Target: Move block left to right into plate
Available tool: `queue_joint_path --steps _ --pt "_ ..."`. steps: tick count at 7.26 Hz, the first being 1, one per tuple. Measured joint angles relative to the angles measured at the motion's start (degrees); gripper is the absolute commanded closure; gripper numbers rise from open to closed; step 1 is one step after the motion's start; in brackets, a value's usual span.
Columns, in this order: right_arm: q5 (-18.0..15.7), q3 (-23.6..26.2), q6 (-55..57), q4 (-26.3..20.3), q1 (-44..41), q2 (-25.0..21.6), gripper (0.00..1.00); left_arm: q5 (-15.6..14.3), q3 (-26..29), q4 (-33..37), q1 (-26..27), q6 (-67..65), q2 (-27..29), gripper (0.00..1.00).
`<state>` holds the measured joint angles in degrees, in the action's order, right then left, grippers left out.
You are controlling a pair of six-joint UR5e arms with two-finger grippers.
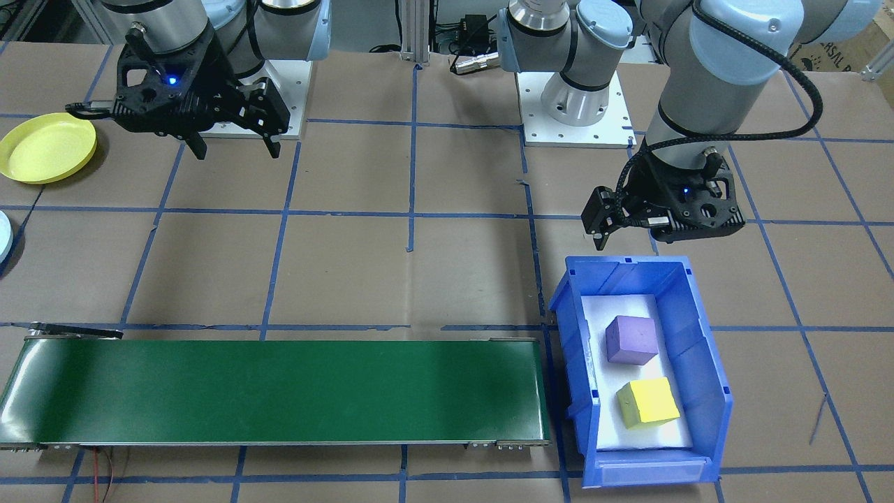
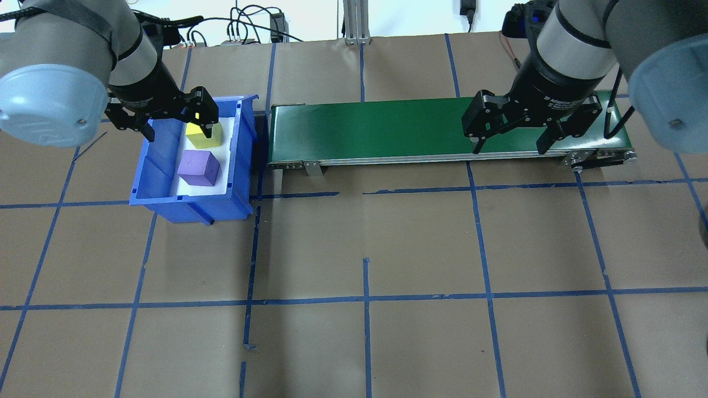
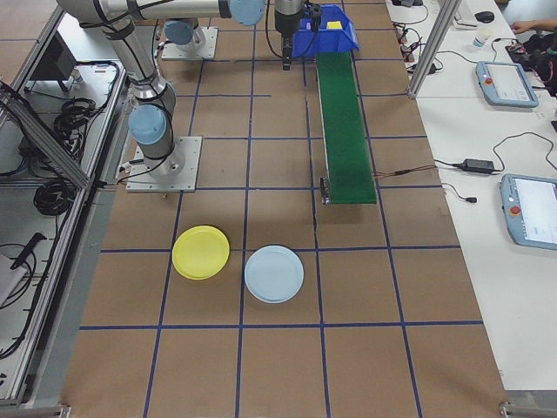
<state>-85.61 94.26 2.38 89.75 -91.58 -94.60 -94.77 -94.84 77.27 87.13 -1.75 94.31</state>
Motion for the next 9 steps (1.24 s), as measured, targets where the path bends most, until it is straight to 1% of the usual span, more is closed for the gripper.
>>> queue_joint_path --steps 4,6,7,9 --pt "0.0 0.1 0.0 0.0 0.1 0.0 0.0 -0.2 0.6 -0.2 -0.8 0.5 0.1 0.0" --pt "-0.3 0.3 0.0 -0.5 0.2 0.0 0.0 -0.1 0.8 -1.6 -4.2 0.8 0.5 0.0" --pt "-0.4 0.6 0.0 -0.8 0.2 0.0 0.0 0.0 0.7 -4.2 -6.2 1.3 1.5 0.0" --pt "-0.7 2.0 0.0 -1.0 0.2 0.0 0.0 -0.1 0.3 -11.6 -8.1 6.5 4.6 0.0"
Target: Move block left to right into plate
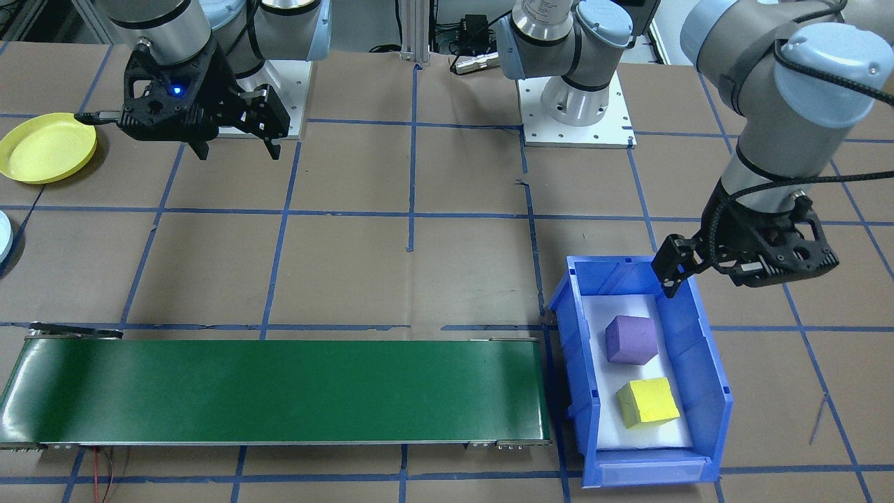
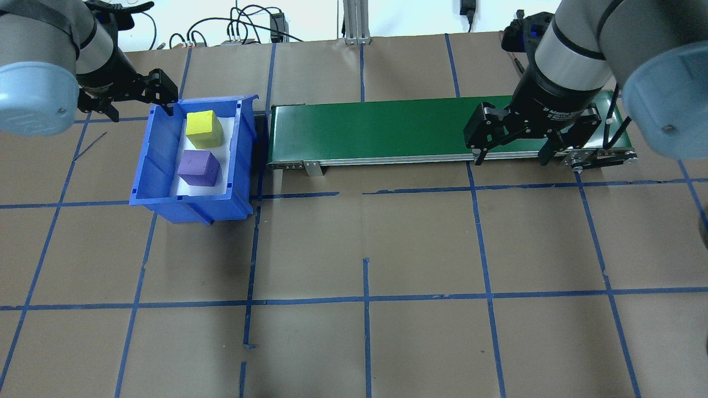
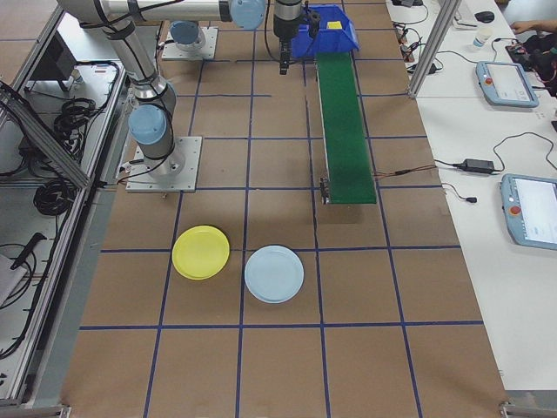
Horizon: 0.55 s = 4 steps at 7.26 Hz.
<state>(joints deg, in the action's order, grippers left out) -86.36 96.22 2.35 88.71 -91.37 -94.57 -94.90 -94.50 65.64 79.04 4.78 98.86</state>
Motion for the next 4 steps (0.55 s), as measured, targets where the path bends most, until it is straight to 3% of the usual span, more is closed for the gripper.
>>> queue_joint_path --steps 4 --pt "-0.3 8.2 -5.0 0.0 0.1 0.4 0.0 -0.2 0.1 -2.5 -1.4 4.2 0.3 0.0"
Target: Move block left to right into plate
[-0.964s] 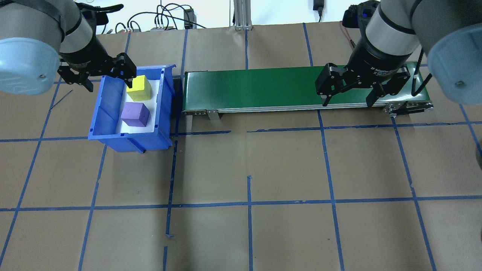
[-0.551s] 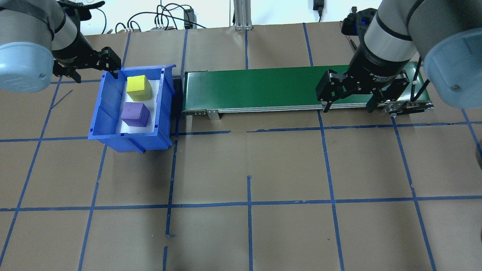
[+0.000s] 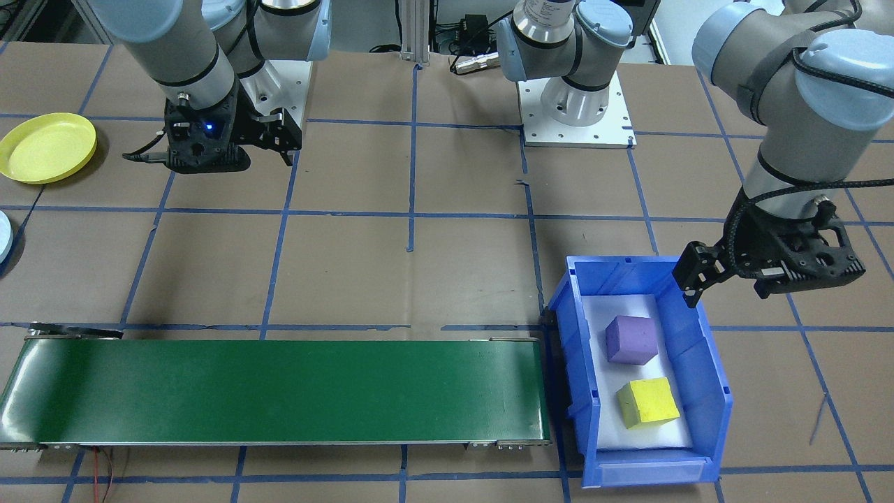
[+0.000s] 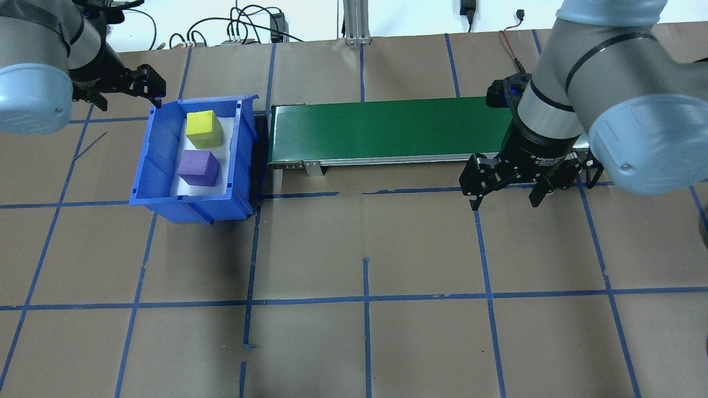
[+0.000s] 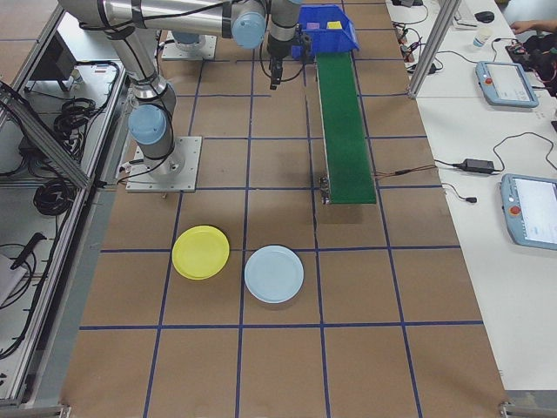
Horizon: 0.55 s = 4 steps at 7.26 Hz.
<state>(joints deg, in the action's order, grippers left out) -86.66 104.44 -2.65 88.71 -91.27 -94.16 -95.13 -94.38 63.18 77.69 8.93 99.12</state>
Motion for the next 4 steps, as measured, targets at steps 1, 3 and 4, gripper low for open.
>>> queue_joint_path --steps 1,3,4 --pt "0.0 2.3 -0.8 0.0 0.1 0.1 0.0 0.0 -0.3 -0.2 0.0 0.7 0.2 0.0" --pt "-0.1 4.1 -1.6 0.2 0.2 0.2 0.0 1.5 -0.5 -2.2 -0.1 1.0 2.1 0.0" --pt "-0.5 3.4 -1.7 0.3 0.3 0.2 0.0 2.8 -0.6 -3.9 0.0 1.2 3.8 0.0"
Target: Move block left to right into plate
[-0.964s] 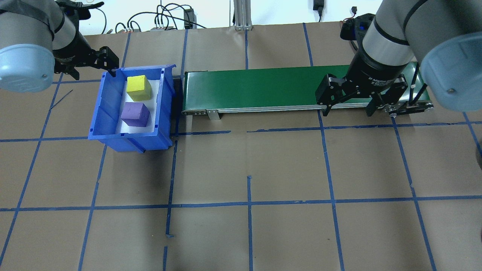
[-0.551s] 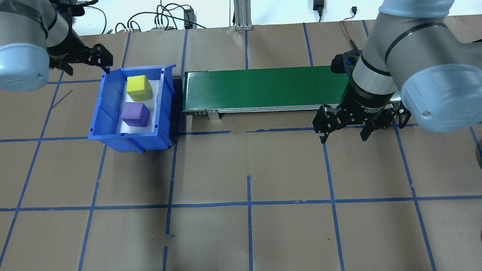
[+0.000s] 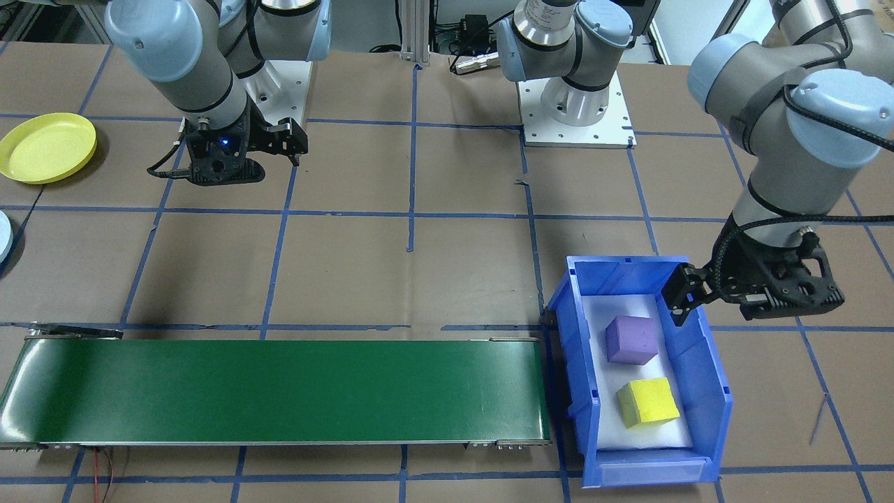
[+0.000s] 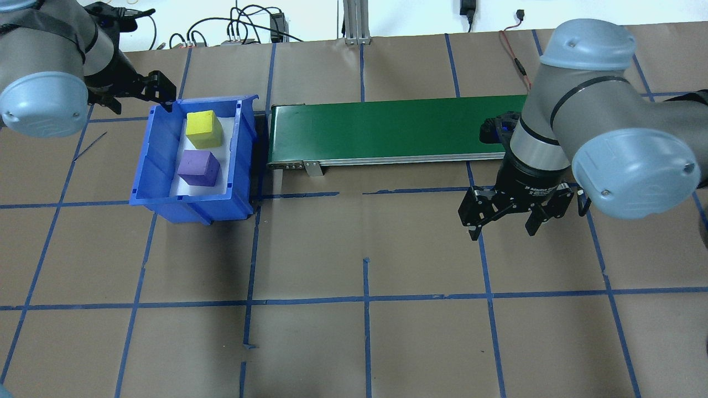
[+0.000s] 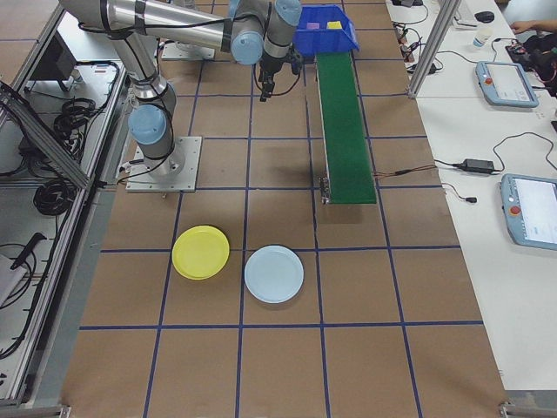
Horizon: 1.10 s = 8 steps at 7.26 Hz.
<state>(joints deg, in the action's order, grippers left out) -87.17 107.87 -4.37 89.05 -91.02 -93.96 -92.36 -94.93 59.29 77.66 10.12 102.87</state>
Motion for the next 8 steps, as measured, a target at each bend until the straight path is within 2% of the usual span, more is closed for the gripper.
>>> queue_joint_path --steps 4,8 --pt "-0.7 -2.3 -0.1 0.4 0.0 0.0 0.0 1.1 -0.1 -5.1 0.0 0.1 5.2 0.0" --pt "-0.6 -4.6 0.1 0.7 0.0 0.0 0.0 5.5 -1.1 -6.1 0.5 0.1 7.5 0.0"
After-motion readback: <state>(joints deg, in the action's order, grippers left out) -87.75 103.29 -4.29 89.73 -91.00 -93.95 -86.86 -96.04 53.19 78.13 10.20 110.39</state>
